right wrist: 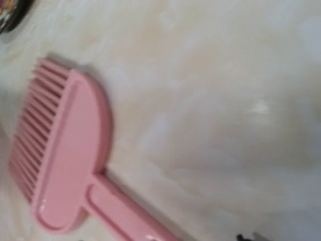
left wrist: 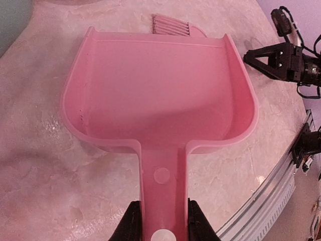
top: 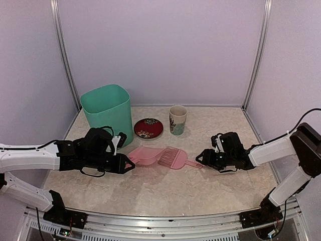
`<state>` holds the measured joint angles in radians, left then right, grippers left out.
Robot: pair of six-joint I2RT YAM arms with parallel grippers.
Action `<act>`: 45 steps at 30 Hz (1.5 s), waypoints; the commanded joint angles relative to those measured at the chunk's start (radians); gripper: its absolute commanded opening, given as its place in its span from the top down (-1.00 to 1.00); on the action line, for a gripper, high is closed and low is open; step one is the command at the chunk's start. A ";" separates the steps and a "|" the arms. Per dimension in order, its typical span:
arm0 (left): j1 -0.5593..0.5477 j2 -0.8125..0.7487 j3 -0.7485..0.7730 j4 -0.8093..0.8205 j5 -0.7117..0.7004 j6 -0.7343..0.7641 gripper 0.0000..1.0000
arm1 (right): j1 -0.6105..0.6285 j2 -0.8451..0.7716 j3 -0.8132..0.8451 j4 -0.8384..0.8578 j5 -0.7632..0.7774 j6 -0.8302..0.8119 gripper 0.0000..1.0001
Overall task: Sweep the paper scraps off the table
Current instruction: Place the dustpan at the center of the board.
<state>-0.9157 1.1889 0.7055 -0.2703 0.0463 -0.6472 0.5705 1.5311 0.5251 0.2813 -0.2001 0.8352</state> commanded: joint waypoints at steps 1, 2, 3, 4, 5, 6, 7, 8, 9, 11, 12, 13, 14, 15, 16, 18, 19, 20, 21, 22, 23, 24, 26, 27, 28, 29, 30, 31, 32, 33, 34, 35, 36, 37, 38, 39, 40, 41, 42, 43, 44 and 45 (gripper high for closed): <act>-0.042 0.079 0.038 0.036 -0.051 0.010 1.00 | -0.011 -0.095 -0.040 -0.105 0.129 -0.048 -0.29; -0.051 0.100 0.048 0.038 -0.063 0.013 1.00 | -0.011 -0.116 -0.046 -0.121 0.144 -0.051 -0.30; -0.059 0.119 0.058 0.041 -0.076 0.012 1.00 | -0.011 -0.136 -0.051 -0.137 0.154 -0.055 -0.31; -0.065 0.140 0.072 0.043 -0.088 0.012 1.00 | -0.011 -0.156 -0.054 -0.148 0.162 -0.059 -0.32; -0.069 0.161 0.080 0.043 -0.098 0.014 1.00 | -0.011 -0.177 -0.058 -0.160 0.165 -0.060 -0.32; -0.076 0.179 0.086 0.044 -0.112 0.014 1.00 | -0.011 -0.196 -0.063 -0.170 0.171 -0.063 -0.33; -0.081 0.195 0.096 0.044 -0.128 0.014 1.00 | -0.011 -0.216 -0.064 -0.180 0.179 -0.066 -0.34; -0.085 0.211 0.102 0.045 -0.141 0.015 1.00 | -0.011 -0.232 -0.066 -0.193 0.183 -0.068 -0.35; -0.088 0.226 0.106 0.047 -0.154 0.013 1.00 | -0.011 -0.248 -0.066 -0.205 0.189 -0.072 -0.36; -0.090 0.251 0.109 0.048 -0.175 0.003 0.98 | -0.011 -0.277 -0.064 -0.228 0.197 -0.079 -0.37; -0.094 0.264 0.113 0.048 -0.182 0.000 0.91 | -0.011 -0.289 -0.064 -0.236 0.199 -0.084 -0.38; -0.099 0.273 0.114 0.050 -0.191 -0.003 0.81 | -0.011 -0.299 -0.064 -0.247 0.202 -0.088 -0.38; -0.107 0.285 0.114 0.052 -0.200 -0.005 0.74 | -0.011 -0.309 -0.062 -0.257 0.208 -0.091 -0.39; -0.114 0.293 0.114 0.052 -0.203 -0.004 0.65 | -0.011 -0.318 -0.061 -0.265 0.213 -0.096 -0.39; -0.121 0.301 0.116 0.054 -0.203 -0.003 0.57 | -0.011 -0.326 -0.060 -0.274 0.216 -0.099 -0.40; -0.132 0.313 0.116 0.056 -0.201 -0.003 0.42 | -0.011 -0.341 -0.058 -0.283 0.223 -0.107 -0.40; -0.138 0.318 0.117 0.056 -0.203 -0.004 0.33 | -0.011 -0.344 -0.057 -0.286 0.224 -0.111 -0.41; -0.142 0.320 0.116 0.057 -0.200 -0.005 0.24 | -0.011 -0.347 -0.053 -0.289 0.225 -0.113 -0.41; -0.147 0.323 0.114 0.060 -0.200 -0.004 0.18 | -0.011 -0.348 -0.051 -0.292 0.225 -0.116 -0.42; -0.151 0.325 0.113 0.059 -0.202 -0.005 0.12 | -0.011 -0.348 -0.046 -0.295 0.221 -0.121 -0.42; -0.153 0.326 0.114 0.056 -0.206 -0.009 0.05 | -0.011 -0.347 -0.042 -0.300 0.221 -0.124 -0.42; -0.154 0.326 0.113 0.052 -0.209 -0.012 -0.02 | -0.011 -0.348 -0.038 -0.302 0.220 -0.128 -0.42; -0.161 0.309 0.112 0.048 -0.221 -0.018 -0.19 | -0.011 -0.352 -0.031 -0.313 0.226 -0.133 -0.42; -0.164 0.293 0.110 0.046 -0.235 -0.020 -0.29 | -0.011 -0.356 -0.028 -0.317 0.229 -0.136 -0.42; -0.168 0.275 0.110 0.044 -0.244 -0.020 -0.37 | -0.011 -0.361 -0.027 -0.321 0.231 -0.141 -0.43; -0.170 0.258 0.109 0.043 -0.250 -0.019 -0.44 | -0.011 -0.364 -0.022 -0.327 0.236 -0.146 -0.43; -0.170 0.237 0.107 0.042 -0.256 -0.019 -0.51 | -0.011 -0.367 -0.013 -0.336 0.242 -0.152 -0.43; -0.172 0.215 0.105 0.041 -0.262 -0.019 -0.58 | -0.011 -0.371 -0.007 -0.345 0.249 -0.158 -0.43; -0.173 0.192 0.101 0.040 -0.270 -0.019 -0.64 | -0.011 -0.373 0.000 -0.354 0.255 -0.165 -0.43; -0.173 0.166 0.097 0.041 -0.282 -0.020 -0.74 | -0.011 -0.374 0.009 -0.364 0.260 -0.172 -0.44; -0.173 0.143 0.088 0.043 -0.294 -0.025 -0.87 | -0.012 -0.374 0.016 -0.372 0.262 -0.181 -0.46; -0.173 0.114 0.075 0.048 -0.308 -0.029 -0.96 | -0.011 -0.374 0.025 -0.378 0.281 -0.190 -0.49; -0.173 0.086 0.061 0.054 -0.318 -0.031 -0.98 | -0.011 -0.376 0.031 -0.383 0.295 -0.199 -0.54; -0.173 0.060 0.046 0.062 -0.329 -0.036 -0.98 | -0.011 -0.381 0.037 -0.386 0.306 -0.207 -0.60; -0.173 0.035 0.032 0.066 -0.344 -0.042 -0.98 | -0.011 -0.386 0.041 -0.386 0.314 -0.221 -0.64; -0.174 -0.002 0.017 0.070 -0.357 -0.049 -0.98 | -0.011 -0.392 0.045 -0.383 0.322 -0.231 -0.68; -0.173 -0.028 0.003 0.075 -0.373 -0.056 -0.98 | -0.011 -0.399 0.048 -0.380 0.335 -0.244 -0.72; -0.173 -0.055 -0.010 0.079 -0.392 -0.063 -0.98 | -0.010 -0.402 0.049 -0.376 0.351 -0.255 -0.78; -0.173 -0.079 -0.025 0.085 -0.416 -0.067 -0.98 | -0.010 -0.407 0.051 -0.372 0.373 -0.266 -0.84; -0.173 -0.104 -0.039 0.092 -0.445 -0.071 -0.97 | -0.011 -0.408 0.048 -0.364 0.399 -0.275 -0.92; -0.172 -0.125 -0.053 0.100 -0.469 -0.069 -0.98 | -0.011 -0.411 0.045 -0.354 0.423 -0.283 -0.97; -0.170 -0.144 -0.065 0.104 -0.492 -0.068 -0.98 | -0.012 -0.412 0.041 -0.342 0.447 -0.293 -1.00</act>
<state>-1.0836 1.1103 0.6910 -0.1997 -0.3244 -0.6991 0.5671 1.1412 0.5495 -0.0780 0.1329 0.6022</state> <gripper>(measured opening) 0.987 0.974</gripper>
